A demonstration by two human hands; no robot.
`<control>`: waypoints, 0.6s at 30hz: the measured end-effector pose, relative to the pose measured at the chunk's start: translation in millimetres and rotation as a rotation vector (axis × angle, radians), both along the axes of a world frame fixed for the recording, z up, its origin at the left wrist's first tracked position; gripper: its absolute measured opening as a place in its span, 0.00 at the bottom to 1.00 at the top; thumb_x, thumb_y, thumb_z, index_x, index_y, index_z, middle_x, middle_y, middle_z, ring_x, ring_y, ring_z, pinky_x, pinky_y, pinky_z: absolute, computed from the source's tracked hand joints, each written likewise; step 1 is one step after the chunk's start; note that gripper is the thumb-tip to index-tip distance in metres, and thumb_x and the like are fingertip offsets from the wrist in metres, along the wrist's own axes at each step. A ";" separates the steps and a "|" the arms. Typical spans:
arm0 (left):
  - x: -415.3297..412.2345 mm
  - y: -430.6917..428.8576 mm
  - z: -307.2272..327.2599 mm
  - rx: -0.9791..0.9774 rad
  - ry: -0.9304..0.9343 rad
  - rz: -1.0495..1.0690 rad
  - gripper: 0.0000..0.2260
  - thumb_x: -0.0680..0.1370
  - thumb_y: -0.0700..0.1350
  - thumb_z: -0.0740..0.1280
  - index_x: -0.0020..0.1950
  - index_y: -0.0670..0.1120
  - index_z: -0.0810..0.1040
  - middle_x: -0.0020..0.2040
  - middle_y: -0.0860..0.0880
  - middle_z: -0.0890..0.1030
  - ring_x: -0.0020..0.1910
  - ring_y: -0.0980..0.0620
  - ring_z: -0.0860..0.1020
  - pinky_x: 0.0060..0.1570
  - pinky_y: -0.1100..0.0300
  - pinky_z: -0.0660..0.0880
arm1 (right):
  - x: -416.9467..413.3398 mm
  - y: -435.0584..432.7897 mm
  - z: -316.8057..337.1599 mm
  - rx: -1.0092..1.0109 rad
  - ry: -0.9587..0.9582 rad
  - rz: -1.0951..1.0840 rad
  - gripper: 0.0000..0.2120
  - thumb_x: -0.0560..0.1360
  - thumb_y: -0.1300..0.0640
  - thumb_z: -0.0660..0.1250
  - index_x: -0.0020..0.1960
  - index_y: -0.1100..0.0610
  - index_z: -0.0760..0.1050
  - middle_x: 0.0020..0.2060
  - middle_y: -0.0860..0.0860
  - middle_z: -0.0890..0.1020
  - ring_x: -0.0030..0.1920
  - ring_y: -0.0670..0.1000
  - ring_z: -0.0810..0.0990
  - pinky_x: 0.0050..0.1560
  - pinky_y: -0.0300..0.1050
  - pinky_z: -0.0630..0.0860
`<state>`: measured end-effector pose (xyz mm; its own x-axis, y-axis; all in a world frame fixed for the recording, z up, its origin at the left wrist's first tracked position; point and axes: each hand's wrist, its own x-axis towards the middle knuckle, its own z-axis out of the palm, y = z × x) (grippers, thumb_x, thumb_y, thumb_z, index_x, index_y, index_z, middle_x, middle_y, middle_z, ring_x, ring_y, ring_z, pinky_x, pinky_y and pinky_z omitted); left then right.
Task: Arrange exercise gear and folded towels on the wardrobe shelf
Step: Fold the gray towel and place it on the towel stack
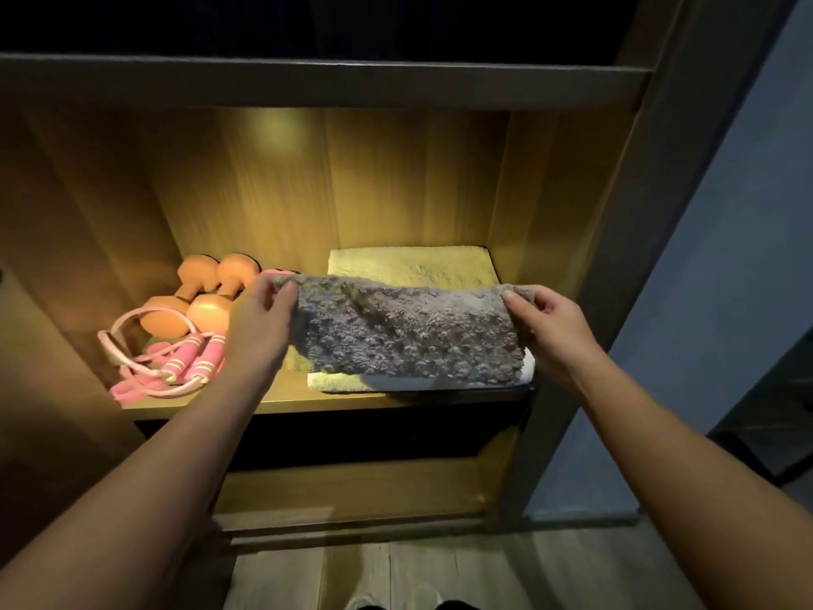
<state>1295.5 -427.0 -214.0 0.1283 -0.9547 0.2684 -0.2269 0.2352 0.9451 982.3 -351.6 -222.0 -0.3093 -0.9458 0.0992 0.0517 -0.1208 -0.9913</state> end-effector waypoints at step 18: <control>13.9 -10.0 -52.8 -0.035 -0.270 0.076 0.04 0.80 0.51 0.63 0.49 0.52 0.76 0.39 0.54 0.79 0.38 0.58 0.76 0.40 0.57 0.74 | -11.0 -7.1 -39.3 0.348 -0.310 0.266 0.15 0.69 0.63 0.70 0.55 0.62 0.78 0.46 0.57 0.85 0.46 0.54 0.85 0.45 0.48 0.82</control>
